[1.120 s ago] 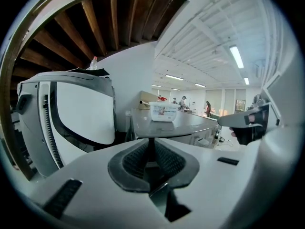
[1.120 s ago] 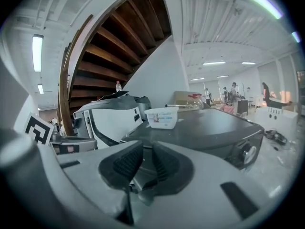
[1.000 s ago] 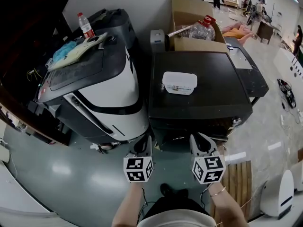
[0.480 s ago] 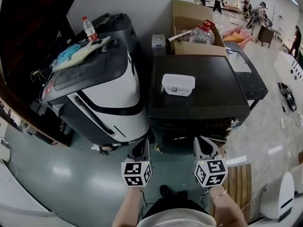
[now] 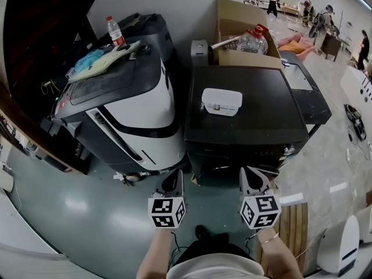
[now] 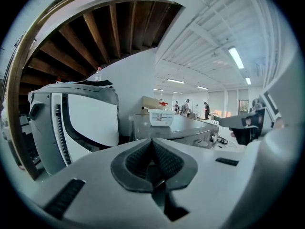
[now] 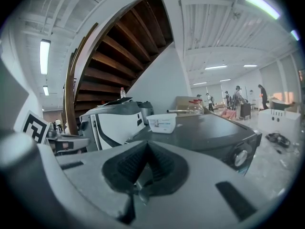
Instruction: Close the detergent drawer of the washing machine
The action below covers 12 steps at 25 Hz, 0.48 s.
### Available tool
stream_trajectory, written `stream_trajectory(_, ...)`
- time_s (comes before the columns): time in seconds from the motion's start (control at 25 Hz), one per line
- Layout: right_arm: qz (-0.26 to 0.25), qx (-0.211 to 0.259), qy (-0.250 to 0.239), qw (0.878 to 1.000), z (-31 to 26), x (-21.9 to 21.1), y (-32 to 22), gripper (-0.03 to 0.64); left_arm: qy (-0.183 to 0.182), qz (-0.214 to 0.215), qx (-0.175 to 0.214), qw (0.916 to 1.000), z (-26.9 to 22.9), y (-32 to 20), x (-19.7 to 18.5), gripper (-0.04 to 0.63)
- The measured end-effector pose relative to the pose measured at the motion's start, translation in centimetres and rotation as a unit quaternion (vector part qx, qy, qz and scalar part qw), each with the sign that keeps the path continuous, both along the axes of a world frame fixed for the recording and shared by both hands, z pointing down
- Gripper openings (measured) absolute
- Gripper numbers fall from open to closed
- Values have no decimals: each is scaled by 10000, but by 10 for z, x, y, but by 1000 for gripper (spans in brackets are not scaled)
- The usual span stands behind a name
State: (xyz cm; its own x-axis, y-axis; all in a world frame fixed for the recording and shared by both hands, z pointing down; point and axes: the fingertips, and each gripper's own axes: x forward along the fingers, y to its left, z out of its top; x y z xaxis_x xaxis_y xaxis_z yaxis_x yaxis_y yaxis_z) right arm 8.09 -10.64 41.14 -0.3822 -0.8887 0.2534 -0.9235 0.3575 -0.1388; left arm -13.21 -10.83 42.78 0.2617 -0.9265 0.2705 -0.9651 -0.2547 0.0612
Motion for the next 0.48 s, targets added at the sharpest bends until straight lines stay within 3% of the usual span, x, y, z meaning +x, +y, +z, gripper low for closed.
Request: stream_trajectory(0.48, -102, 6, 17, 9999, -2, 3, 1, 2, -30, -53, 15, 10000, -3, 4, 3, -5)
